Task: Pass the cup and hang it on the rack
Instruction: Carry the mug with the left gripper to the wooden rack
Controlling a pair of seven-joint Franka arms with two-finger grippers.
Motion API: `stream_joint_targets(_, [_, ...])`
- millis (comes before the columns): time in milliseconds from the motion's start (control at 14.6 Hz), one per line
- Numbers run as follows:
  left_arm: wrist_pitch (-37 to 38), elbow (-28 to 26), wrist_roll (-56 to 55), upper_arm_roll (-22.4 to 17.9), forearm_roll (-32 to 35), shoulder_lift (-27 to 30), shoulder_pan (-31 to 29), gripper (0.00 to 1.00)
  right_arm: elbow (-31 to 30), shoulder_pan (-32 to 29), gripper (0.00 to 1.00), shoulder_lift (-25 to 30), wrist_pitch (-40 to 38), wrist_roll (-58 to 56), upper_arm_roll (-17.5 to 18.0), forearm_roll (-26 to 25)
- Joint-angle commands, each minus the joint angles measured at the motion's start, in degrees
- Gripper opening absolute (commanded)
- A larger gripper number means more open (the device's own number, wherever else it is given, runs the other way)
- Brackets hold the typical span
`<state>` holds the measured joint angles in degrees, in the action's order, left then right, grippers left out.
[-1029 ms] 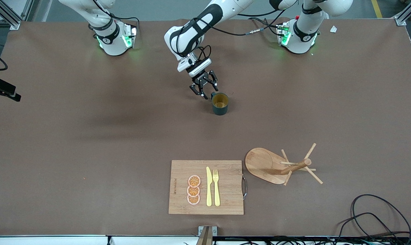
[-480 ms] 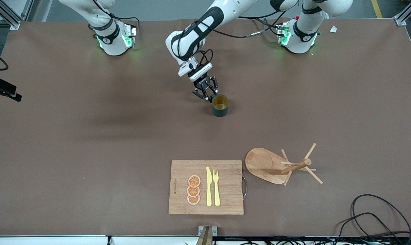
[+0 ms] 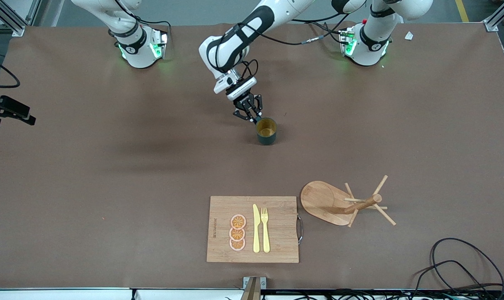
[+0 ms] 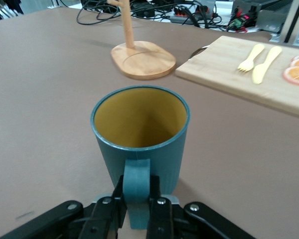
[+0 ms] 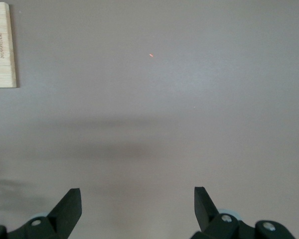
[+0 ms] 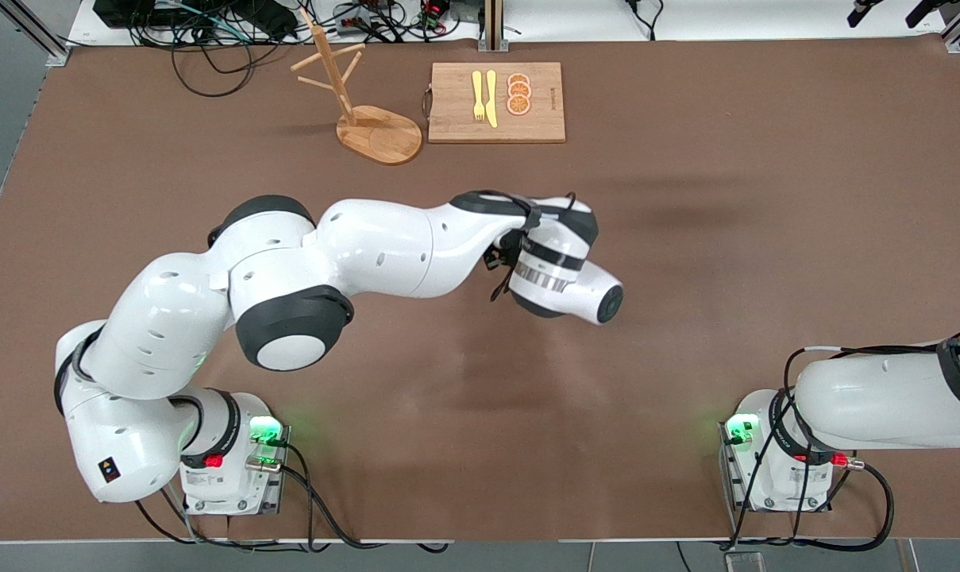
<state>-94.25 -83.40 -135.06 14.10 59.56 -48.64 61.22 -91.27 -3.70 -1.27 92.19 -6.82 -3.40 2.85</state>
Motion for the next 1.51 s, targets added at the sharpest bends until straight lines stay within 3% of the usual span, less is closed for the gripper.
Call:
stream_joint_targets(0, [0.56, 6.12, 5.49, 0.14, -5.31, 2.31, -2.5, 0.0, -0.76, 0.8, 1.0, 1.62, -0.69, 1.72, -0.03, -0.21])
stream_joint_targets(275, [-2.67, 9.57, 11.47, 1.11, -17.42, 9.24, -10.05, 0.0, -0.75, 0.89, 1.0, 1.62, -0.69, 1.72, -0.03, -0.3])
stream_joint_targets(549, [-8.84, 9.57, 20.43, 1.02, -36.58, 18.3, -21.11, 0.0, -0.84, 0.8, 1.0, 1.62, -0.69, 1.72, -0.12, -0.39])
stream_joint_targets(755, [-12.26, 9.57, 25.44, 1.02, -49.14, 21.38, -29.98, 0.0, -0.93, 0.8, 1.0, 1.62, -0.78, 1.8, -0.12, -0.39])
stream_joint_targets(1167, [-21.05, 9.48, 32.57, 0.93, -75.69, 21.92, -45.56, 0.0, -0.84, 0.71, 1.0, 1.62, -1.13, 1.72, -0.12, -0.39])
stream_joint_targets(1441, [-23.61, 9.04, 36.16, 0.67, -87.04, 20.78, -52.33, 0.0, -0.84, 0.71, 1.0, 1.62, -1.13, 1.63, -0.12, -0.39])
